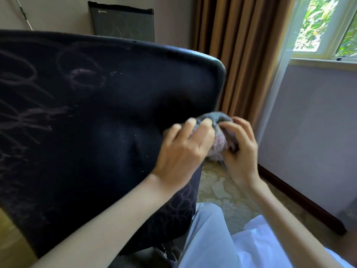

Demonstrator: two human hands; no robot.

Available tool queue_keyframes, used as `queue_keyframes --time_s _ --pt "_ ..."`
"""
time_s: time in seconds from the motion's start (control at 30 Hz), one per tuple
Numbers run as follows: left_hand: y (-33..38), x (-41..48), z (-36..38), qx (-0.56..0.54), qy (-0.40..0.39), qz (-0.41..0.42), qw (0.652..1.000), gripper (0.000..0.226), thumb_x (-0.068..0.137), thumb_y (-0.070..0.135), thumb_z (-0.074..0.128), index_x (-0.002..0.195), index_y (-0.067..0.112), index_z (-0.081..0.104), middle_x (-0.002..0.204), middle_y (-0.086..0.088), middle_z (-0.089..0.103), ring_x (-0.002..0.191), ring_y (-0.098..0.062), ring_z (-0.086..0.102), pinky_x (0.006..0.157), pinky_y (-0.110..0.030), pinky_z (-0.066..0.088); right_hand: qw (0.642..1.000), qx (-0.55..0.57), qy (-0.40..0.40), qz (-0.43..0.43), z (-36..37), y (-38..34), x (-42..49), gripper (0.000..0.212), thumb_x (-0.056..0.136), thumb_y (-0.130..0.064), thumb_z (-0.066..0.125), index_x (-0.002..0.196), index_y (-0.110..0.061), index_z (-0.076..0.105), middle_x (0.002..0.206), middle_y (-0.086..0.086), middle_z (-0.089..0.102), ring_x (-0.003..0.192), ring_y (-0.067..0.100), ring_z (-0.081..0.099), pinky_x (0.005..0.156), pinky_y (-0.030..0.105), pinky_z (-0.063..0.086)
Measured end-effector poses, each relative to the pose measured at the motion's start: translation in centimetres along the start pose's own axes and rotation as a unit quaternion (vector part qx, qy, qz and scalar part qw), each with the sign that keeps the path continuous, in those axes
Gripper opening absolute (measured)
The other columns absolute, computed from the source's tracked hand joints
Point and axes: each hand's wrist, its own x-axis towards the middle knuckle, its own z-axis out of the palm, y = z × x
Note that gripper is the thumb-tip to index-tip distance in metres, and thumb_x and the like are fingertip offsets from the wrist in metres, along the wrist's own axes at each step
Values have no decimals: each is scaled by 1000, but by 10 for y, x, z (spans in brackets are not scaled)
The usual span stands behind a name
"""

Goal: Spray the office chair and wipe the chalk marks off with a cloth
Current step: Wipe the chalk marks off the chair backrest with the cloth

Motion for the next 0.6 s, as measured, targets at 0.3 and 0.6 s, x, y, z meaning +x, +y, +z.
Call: queue_keyframes --time_s 0.3,0.6 --pt "-19 57 -17 12 47 -3 999 30 97 2 41 111 9 67 114 -7 66 99 -28 63 80 -39 51 998 10 -7 -69 -21 -12 72 46 74 10 70 118 -1 62 124 13 59 123 26 53 101 46 45" --pt "-2 -31 28 -3 -13 30 999 27 97 4 46 113 8 67 113 -5 67 98 -23 64 78 -34 51 997 29 -62 22 14 30 -13 53 64 19 65 113 -1 64 121 11 61 122 25 54 100 44 46"
